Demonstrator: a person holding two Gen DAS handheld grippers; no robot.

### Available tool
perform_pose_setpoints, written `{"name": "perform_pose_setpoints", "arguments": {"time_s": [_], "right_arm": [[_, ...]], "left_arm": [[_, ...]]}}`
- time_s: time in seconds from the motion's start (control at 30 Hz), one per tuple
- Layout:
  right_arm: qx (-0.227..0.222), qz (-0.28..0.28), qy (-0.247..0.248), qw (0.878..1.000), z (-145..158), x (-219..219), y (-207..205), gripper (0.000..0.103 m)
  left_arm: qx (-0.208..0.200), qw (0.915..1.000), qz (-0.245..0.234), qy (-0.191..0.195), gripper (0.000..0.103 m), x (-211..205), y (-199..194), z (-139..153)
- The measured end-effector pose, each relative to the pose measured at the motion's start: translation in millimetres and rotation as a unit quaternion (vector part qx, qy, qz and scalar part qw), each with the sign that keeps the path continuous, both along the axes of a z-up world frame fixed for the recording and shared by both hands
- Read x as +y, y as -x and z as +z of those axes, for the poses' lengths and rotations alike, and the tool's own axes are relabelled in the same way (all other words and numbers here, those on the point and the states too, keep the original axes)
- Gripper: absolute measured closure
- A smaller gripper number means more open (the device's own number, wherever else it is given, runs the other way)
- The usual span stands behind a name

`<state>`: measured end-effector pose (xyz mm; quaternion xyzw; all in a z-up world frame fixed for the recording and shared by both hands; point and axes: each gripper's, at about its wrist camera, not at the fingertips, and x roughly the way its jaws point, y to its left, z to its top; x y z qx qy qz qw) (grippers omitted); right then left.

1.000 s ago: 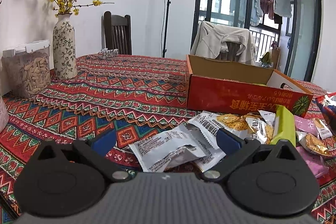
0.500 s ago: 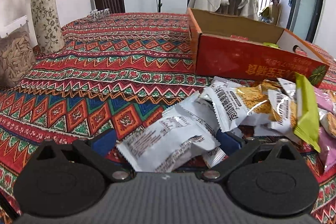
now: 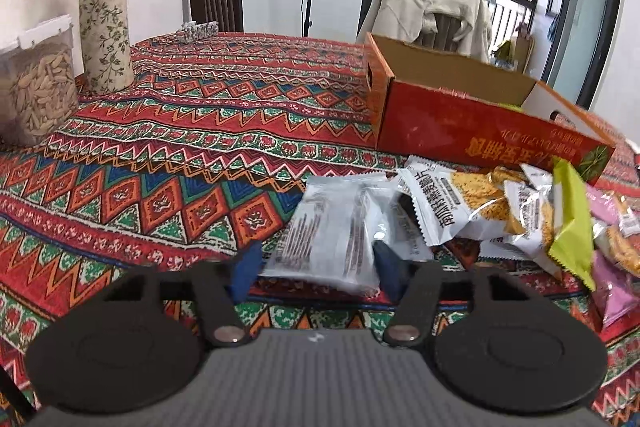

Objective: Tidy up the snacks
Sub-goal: 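Lift the red-wrapped bars with the right gripper while the left lifts the white packet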

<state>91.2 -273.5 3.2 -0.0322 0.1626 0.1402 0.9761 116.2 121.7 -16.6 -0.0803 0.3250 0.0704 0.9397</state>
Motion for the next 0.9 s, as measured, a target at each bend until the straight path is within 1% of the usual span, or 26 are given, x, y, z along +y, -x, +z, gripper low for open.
{"name": "perform_pose_setpoints", "arguments": {"time_s": [0.13, 0.33, 0.57, 0.63, 0.9], "right_arm": [[-0.001, 0.000, 0.001, 1.000, 0.1, 0.4, 0.6, 0.039], [-0.002, -0.001, 0.001, 1.000, 0.4, 0.3, 0.5, 0.039], [-0.008, 0.000, 0.001, 1.000, 1.2, -0.1, 3.0, 0.039], [-0.011, 0.001, 0.001, 1.000, 1.2, -0.2, 4.5, 0.039], [-0.011, 0.002, 0.000, 1.000, 1.8, -1.1, 4.8, 0.039]], "left_arm": [[-0.015, 0.9999, 0.006, 0.005, 0.044, 0.9, 7.0, 3.6], [-0.037, 0.9992, 0.015, -0.001, 0.044, -2.1, 18.9, 9.1], [-0.068, 0.9971, 0.018, -0.027, 0.044, -11.7, 29.4, 21.5], [-0.077, 0.9964, 0.020, -0.029, 0.044, -14.7, 30.2, 25.5], [-0.104, 0.9942, 0.000, -0.027, 0.044, -35.6, 23.2, 41.3]]}}
